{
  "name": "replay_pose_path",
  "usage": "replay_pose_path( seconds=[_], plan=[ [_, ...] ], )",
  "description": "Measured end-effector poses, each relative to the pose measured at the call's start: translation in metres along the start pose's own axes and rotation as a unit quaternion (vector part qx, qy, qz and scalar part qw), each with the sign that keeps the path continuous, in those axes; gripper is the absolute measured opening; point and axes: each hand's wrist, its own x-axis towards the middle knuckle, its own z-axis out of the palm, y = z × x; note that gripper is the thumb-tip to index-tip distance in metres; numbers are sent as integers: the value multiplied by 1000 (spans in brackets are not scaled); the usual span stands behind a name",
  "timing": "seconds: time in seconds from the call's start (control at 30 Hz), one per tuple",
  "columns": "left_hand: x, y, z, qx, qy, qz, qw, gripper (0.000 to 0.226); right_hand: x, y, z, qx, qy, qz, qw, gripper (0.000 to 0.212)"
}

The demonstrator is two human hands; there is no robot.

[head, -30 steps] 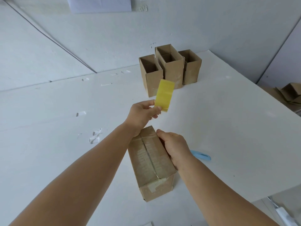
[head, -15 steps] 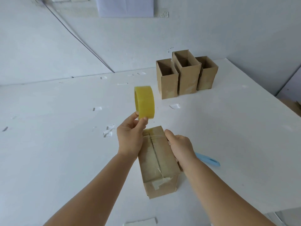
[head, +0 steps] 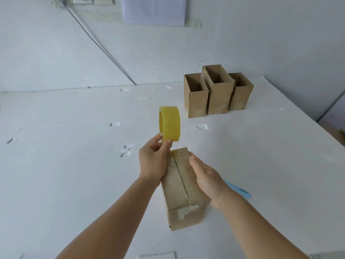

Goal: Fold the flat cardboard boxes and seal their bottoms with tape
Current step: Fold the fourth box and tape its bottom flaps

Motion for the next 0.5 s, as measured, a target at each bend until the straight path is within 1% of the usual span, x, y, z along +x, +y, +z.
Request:
replay_pose_path(
  seconds=[0.03, 0.07, 0.1, 0.13, 0.17, 0.2, 0.27, 0.33, 0.43, 0.5],
  plan=[
    [1, 0, 1, -2, -1, 1, 1000, 19, 3, 0, -2, 3, -5, 19, 1000, 75],
    [1, 0, 2, -4, -3, 4, 1000, 18, 5, -3, -5, -10, -12, 21, 1000, 80],
    [2, 0, 2, -4, -7, 8, 1000, 18, 7, -6, -6, -37, -8, 5, 999, 77],
    [3, 0, 3, -5, -11, 12, 1000, 18, 10, -9, -5, -64, 0, -25, 998, 69],
    [3, 0, 3, -4, -14, 15, 1000, 18, 11, -12, -3, -79, 3, -45, 996, 62],
    [4, 0, 3, -2, -18, 17, 1000, 19, 13, -15, -3, -85, -3, -55, 995, 59],
    [6, 0, 3, -2, -24, 17, 1000, 20, 17, -20, 0, -84, -12, -49, 995, 59],
    [12, 3, 4, -4, -31, 19, 999, 18, 23, -26, 0, -71, -3, -47, 996, 59],
    [29, 10, 9, 19, -47, 39, 998, 15, 32, -37, -3, -54, 16, -69, 996, 57],
    [41, 12, 10, 39, -47, 42, 997, 16, 37, -40, -5, -56, 11, -57, 997, 56]
  ],
)
